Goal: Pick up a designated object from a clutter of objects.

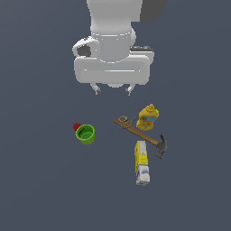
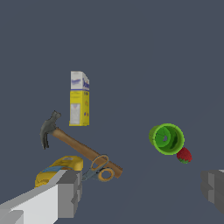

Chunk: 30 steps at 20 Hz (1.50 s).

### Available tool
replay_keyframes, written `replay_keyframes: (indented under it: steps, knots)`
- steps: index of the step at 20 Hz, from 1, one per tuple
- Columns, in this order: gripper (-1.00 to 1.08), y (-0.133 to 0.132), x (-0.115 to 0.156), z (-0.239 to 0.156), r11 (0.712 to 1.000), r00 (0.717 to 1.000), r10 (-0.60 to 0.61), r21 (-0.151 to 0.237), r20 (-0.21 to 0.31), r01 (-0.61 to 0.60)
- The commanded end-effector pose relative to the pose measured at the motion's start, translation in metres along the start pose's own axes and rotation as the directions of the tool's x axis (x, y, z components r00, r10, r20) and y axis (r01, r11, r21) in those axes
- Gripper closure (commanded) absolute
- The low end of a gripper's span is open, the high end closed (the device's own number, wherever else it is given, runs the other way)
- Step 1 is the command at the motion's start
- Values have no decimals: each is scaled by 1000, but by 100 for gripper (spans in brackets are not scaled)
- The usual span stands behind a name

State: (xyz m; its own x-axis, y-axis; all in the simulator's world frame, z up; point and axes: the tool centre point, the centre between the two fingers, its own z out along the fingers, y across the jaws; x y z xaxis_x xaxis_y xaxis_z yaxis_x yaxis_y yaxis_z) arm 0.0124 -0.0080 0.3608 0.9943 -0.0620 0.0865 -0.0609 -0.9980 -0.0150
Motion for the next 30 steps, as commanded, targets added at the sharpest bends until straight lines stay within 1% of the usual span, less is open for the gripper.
replay_keyframes:
  steps: [1, 4, 10, 18, 24, 30]
  knots:
    - [-92, 0, 0, 0, 1000, 1000, 0, 0, 0, 0]
    - [-92, -3, 0, 1, 1000, 1000, -2, 2, 3, 2]
    - [-92, -17, -1, 9, 1000, 1000, -17, 13, 21, 17]
    - [-92, -19, 2, 12, 1000, 1000, -17, 13, 23, 17]
    - [-92, -27, 14, 27, 1000, 999, -15, 7, 29, 15]
    - [-92, -42, 34, 57, 1000, 999, -11, -1, 38, 11]
